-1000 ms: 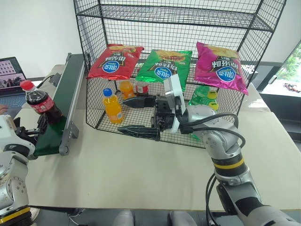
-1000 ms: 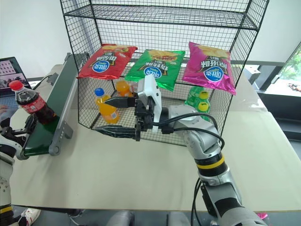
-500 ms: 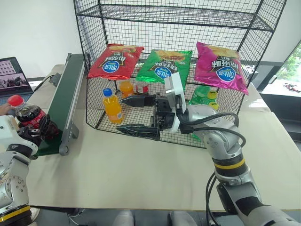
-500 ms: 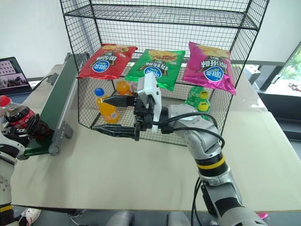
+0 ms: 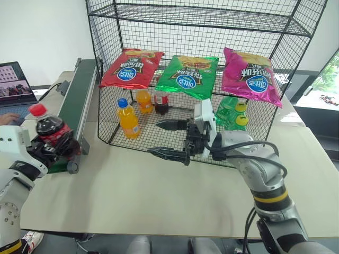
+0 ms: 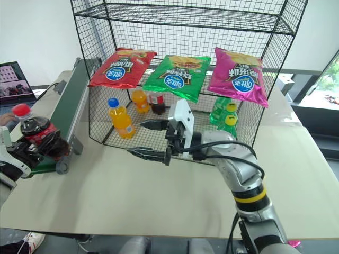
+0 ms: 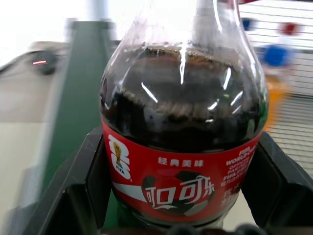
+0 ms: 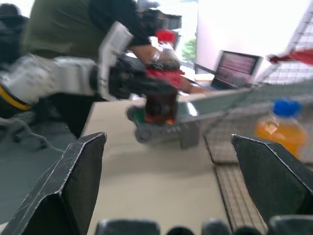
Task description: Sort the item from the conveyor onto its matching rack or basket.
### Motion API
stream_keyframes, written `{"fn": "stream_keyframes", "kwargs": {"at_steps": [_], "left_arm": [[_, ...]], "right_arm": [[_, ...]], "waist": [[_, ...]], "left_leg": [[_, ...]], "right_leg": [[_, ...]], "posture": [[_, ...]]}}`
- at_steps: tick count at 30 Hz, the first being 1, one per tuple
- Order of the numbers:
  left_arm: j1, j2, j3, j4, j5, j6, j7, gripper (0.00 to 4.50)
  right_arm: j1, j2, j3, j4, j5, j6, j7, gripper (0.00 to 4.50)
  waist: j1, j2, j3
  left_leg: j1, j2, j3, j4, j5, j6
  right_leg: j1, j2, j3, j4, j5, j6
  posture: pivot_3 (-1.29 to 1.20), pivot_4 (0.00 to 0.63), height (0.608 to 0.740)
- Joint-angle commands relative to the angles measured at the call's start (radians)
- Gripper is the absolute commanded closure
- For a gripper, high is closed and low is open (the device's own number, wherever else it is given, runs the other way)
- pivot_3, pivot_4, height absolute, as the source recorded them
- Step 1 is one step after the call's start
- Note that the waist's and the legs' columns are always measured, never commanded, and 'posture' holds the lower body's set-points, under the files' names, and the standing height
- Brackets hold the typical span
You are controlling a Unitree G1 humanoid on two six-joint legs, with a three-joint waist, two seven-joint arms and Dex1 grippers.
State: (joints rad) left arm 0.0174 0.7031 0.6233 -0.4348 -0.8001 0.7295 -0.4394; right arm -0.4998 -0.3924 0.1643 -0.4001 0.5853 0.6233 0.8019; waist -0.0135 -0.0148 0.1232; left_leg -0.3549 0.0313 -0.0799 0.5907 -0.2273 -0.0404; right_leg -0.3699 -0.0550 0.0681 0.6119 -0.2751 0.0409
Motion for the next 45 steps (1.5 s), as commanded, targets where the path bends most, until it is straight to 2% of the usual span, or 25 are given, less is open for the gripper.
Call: {"fn": "stream_keyframes", "kwargs": {"at_steps": [1, 3, 7, 12, 15, 19, 25, 26, 27, 29, 34, 45], "left_arm": [[-0.085, 0.042, -0.107, -0.098, -0.113, 0.076, -0.048, 1.48], [-0.175, 0.014, -0.221, -0.07, -0.082, 0.069, -0.049, 1.48], [-0.336, -0.097, -0.483, 0.056, 0.072, -0.024, -0.092, 1.48], [-0.498, -0.268, -0.681, 0.339, 0.292, -0.255, -0.134, 1.48], [-0.587, -0.361, -0.716, 0.537, 0.382, -0.405, -0.153, 1.48], [-0.728, -0.486, -0.725, 0.862, 0.515, -0.697, -0.134, 1.48], [-0.8, -0.545, -0.707, 1.133, 0.595, -0.914, -0.152, 1.48], [-0.802, -0.548, -0.706, 1.159, 0.603, -0.935, -0.153, 0.98], [-0.804, -0.55, -0.705, 1.179, 0.608, -0.952, -0.155, 0.47], [-0.811, -0.555, -0.694, 1.216, 0.612, -0.979, -0.169, 0.11], [-0.797, -0.548, -0.677, 1.208, 0.607, -0.979, -0.203, 0.11], [-0.628, -0.431, -0.658, 0.85, 0.535, -0.683, -0.332, 0.11]], "right_arm": [[0.125, -0.042, -0.025, -0.09, -0.076, -0.011, -0.097, 0.0], [0.194, -0.053, -0.019, -0.114, -0.14, -0.027, -0.164, 0.0], [0.279, -0.031, -0.023, -0.167, -0.254, -0.024, -0.318, 0.0], [0.325, 0.03, -0.014, -0.242, -0.321, 0.026, -0.464, 0.0], [0.325, 0.056, -0.01, -0.264, -0.355, 0.054, -0.518, 0.0], [0.345, 0.115, 0.013, -0.315, -0.405, 0.089, -0.611, 0.0], [0.349, 0.143, 0.012, -0.331, -0.423, 0.097, -0.64, 0.0], [0.351, 0.143, 0.011, -0.331, -0.423, 0.096, -0.64, 0.0], [0.354, 0.143, 0.011, -0.331, -0.424, 0.095, -0.641, 0.0], [0.357, 0.142, 0.009, -0.33, -0.426, 0.093, -0.641, 0.0], [0.356, 0.132, -0.026, -0.309, -0.421, 0.077, -0.632, 0.0], [0.362, 0.125, -0.05, -0.276, -0.409, 0.051, -0.596, 0.0]], "waist": [[0.002, 0.0, 0.0], [0.002, 0.002, 0.002], [-0.004, 0.002, 0.002], [-0.012, 0.002, 0.002], [-0.004, 0.002, 0.002], [0.002, 0.002, 0.003], [-0.005, 0.002, 0.003], [-0.005, 0.002, 0.003], [-0.005, 0.002, 0.003], [-0.005, 0.002, 0.003], [-0.001, 0.002, 0.003], [-0.009, 0.002, 0.002]], "left_leg": [[0.0, 0.0, 0.0, 0.0, 0.0, 0.0], [0.0, -0.001, 0.001, 0.001, 0.0, 0.0], [0.0, -0.001, 0.0, 0.001, 0.001, -0.001], [0.0, -0.001, 0.0, 0.0, 0.001, -0.001], [-0.001, -0.001, 0.0, 0.0, 0.001, -0.001], [-0.002, -0.002, 0.0, 0.002, 0.001, -0.001], [-0.003, -0.002, 0.0, 0.002, 0.001, 0.0], [-0.002, -0.002, 0.0, 0.001, 0.001, 0.0], [-0.002, -0.002, 0.0, 0.001, 0.001, 0.0], [-0.002, -0.002, 0.0, 0.002, 0.001, 0.0], [-0.002, -0.002, 0.0, 0.003, 0.001, 0.0], [0.0, -0.002, 0.0, 0.002, 0.001, 0.0]], "right_leg": [[0.0, 0.0, 0.0, 0.0, 0.0, 0.0], [0.0, -0.001, 0.0, 0.0, -0.002, 0.004], [0.0, 0.001, 0.001, 0.0, -0.004, 0.007], [0.0, 0.001, 0.002, 0.0, -0.001, 0.001], [0.0, 0.002, 0.002, -0.001, 0.0, 0.001], [0.0, 0.001, 0.001, -0.001, -0.001, 0.002], [0.0, 0.001, 0.002, -0.001, -0.001, 0.003], [0.0, 0.001, 0.002, -0.001, -0.001, 0.003], [0.0, 0.001, 0.001, -0.001, -0.001, 0.004], [0.0, 0.001, 0.001, 0.0, -0.004, 0.008], [0.001, 0.001, 0.001, 0.0, -0.004, 0.01], [0.001, 0.001, 0.002, 0.002, -0.004, 0.009]], "posture": [[0.0, 0.15, 0.738], [0.0, 0.15, 0.738], [0.0, 0.15, 0.738], [0.0, 0.15, 0.738], [0.0, 0.15, 0.738], [0.0, 0.15, 0.738], [0.0, 0.15, 0.738], [0.0, 0.15, 0.738], [0.0, 0.15, 0.738], [0.0, 0.15, 0.738], [0.0, 0.15, 0.738], [0.0, 0.15, 0.738]]}}
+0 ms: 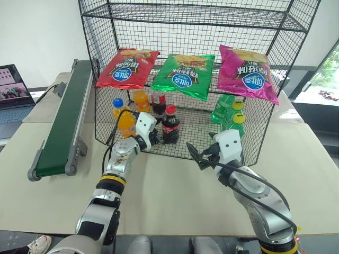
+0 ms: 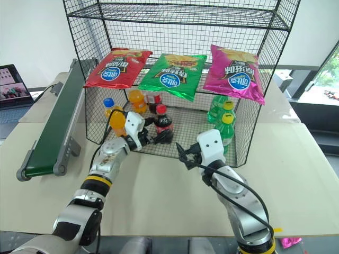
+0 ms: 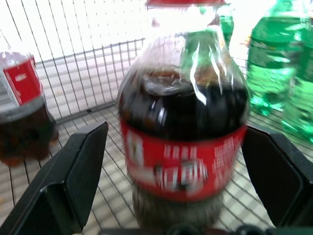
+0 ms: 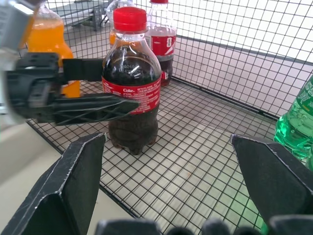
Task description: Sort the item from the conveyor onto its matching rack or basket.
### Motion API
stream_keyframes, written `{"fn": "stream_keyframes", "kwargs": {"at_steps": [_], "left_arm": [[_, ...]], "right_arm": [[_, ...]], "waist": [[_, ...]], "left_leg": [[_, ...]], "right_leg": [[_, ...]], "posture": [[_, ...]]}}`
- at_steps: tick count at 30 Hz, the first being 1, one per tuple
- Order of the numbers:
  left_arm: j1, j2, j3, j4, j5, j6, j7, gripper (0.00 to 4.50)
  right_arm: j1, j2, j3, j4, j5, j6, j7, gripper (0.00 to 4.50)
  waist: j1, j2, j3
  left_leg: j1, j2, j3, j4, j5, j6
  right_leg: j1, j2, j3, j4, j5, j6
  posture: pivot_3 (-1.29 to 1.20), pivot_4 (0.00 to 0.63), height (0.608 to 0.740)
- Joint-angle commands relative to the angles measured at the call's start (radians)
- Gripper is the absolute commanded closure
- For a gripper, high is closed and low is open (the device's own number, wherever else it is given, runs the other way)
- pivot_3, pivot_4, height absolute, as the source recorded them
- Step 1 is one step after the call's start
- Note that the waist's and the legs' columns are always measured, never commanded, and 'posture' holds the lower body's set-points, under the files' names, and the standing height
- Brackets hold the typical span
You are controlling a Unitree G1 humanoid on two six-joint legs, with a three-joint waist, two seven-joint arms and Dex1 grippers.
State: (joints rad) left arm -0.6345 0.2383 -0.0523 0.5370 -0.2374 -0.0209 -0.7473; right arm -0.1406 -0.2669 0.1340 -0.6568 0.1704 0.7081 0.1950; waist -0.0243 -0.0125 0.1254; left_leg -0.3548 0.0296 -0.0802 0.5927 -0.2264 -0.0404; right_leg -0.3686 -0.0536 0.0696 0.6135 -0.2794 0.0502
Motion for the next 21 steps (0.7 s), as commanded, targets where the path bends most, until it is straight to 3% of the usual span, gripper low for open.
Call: {"fn": "stream_keyframes", "kwargs": {"at_steps": [1, 6, 13, 21], "left_arm": [[0.045, 0.055, 0.023, -0.167, -0.034, 0.104, -0.029, 0.11], [0.144, 0.15, 0.079, -0.355, -0.071, 0.27, -0.003, 0.11], [0.422, 0.228, 0.175, -0.709, -0.108, 0.459, 0.109, 0.11], [0.56, 0.181, 0.203, -0.8, -0.124, 0.465, 0.192, 0.11]], "right_arm": [[0.009, -0.002, -0.021, -0.019, 0.008, -0.037, 0.017, 0.0], [0.061, -0.02, -0.04, -0.023, 0.016, -0.073, 0.046, 0.0], [0.196, -0.026, -0.077, -0.035, 0.012, -0.165, 0.065, 0.0], [0.228, -0.002, -0.076, 0.002, -0.015, -0.221, 0.037, 0.0]], "waist": [[0.003, 0.0, 0.0], [0.003, 0.0, 0.0], [0.003, 0.001, 0.0], [0.011, 0.001, 0.0]], "left_leg": [[0.0, 0.0, 0.0, 0.0, 0.0, 0.0], [0.0, 0.0, 0.0, 0.0, 0.0, 0.0], [0.001, 0.001, 0.0, -0.001, 0.0, 0.0], [0.001, 0.001, 0.0, 0.0, 0.0, 0.0]], "right_leg": [[0.0, 0.0, 0.0, 0.0, 0.0, 0.0], [0.001, 0.0, 0.0, 0.0, 0.0, 0.0], [0.001, 0.0, 0.0, -0.001, 0.0, 0.0], [0.001, 0.0, 0.0, -0.001, 0.0, 0.0]], "posture": [[0.0, 0.15, 0.738], [0.0, 0.15, 0.738], [0.0, 0.15, 0.738], [0.0, 0.15, 0.738]]}}
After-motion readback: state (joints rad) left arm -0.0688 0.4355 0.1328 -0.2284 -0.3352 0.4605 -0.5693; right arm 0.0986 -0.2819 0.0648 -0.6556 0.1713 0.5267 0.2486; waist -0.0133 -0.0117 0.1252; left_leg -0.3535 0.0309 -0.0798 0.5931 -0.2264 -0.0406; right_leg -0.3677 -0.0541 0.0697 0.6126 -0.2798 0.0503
